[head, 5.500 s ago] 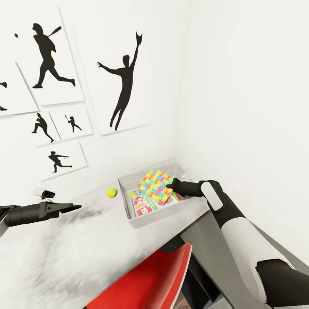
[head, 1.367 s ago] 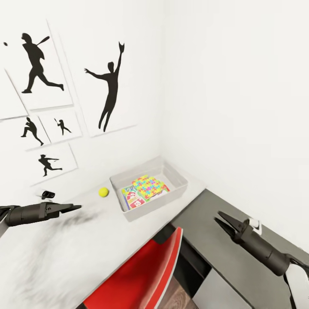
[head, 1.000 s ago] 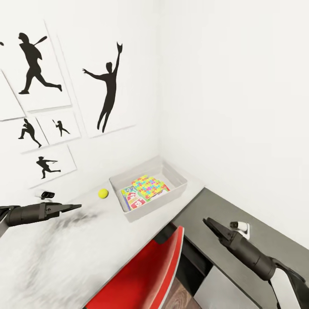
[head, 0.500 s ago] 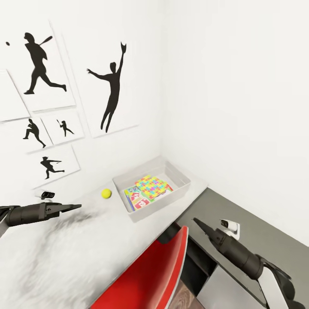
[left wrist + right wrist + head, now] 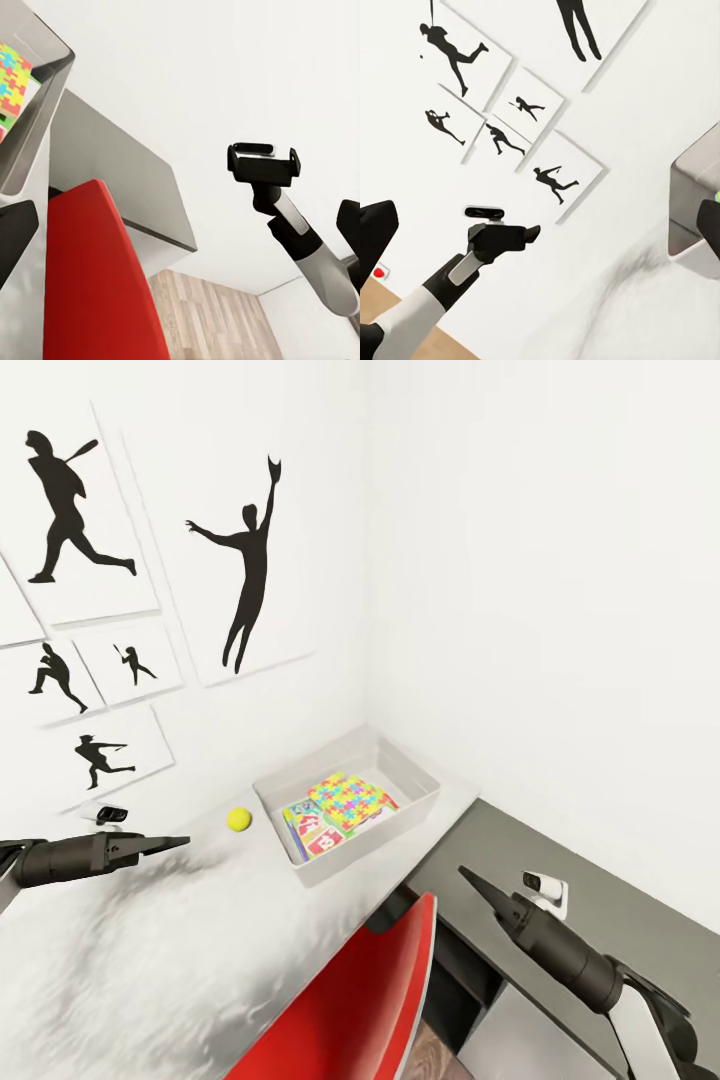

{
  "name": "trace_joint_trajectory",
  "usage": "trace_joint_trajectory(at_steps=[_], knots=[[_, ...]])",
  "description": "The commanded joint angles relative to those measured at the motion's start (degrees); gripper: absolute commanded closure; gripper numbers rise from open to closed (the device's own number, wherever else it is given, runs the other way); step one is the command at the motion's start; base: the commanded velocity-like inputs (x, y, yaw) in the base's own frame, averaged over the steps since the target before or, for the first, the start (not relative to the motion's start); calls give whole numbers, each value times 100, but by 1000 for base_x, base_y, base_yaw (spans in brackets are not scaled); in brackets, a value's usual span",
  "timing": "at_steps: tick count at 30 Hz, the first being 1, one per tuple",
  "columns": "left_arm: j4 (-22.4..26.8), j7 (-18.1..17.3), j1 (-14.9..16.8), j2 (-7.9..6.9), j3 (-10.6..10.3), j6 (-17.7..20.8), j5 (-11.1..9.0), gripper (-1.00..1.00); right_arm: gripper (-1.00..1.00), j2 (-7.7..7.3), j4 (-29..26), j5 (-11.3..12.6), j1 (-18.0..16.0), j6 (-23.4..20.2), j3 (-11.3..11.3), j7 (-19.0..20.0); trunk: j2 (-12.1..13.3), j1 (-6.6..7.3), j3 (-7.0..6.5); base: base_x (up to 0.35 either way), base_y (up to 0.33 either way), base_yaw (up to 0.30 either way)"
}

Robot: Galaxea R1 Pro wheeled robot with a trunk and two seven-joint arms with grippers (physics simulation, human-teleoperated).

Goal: Put all the toys in the child's room - the three board games (two on the bed and one on the table), the two jigsaw puzzles on the table, and the tennis ball on the table - inside the toy box on the table in the child's room.

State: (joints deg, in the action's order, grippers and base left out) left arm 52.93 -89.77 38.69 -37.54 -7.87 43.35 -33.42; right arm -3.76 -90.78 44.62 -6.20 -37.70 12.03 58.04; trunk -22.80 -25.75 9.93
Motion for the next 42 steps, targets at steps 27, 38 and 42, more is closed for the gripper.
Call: trace_joint_trajectory(at_steps=[27,38,42], knots=[[-2,-14,7,-8,-21,63,-32,-100,-100,7,16,26,-4,91,1,-3,-12,-4,-17,0,0,-33],[-2,7,7,-3,-17,67,-33,-100,-100,2,9,18,2,101,1,-12,-12,-4,-17,0,0,0],[-112,172,7,0,-8,68,-33,-100,-100,2,8,13,4,110,1,-12,-12,-4,-17,0,0,0]])
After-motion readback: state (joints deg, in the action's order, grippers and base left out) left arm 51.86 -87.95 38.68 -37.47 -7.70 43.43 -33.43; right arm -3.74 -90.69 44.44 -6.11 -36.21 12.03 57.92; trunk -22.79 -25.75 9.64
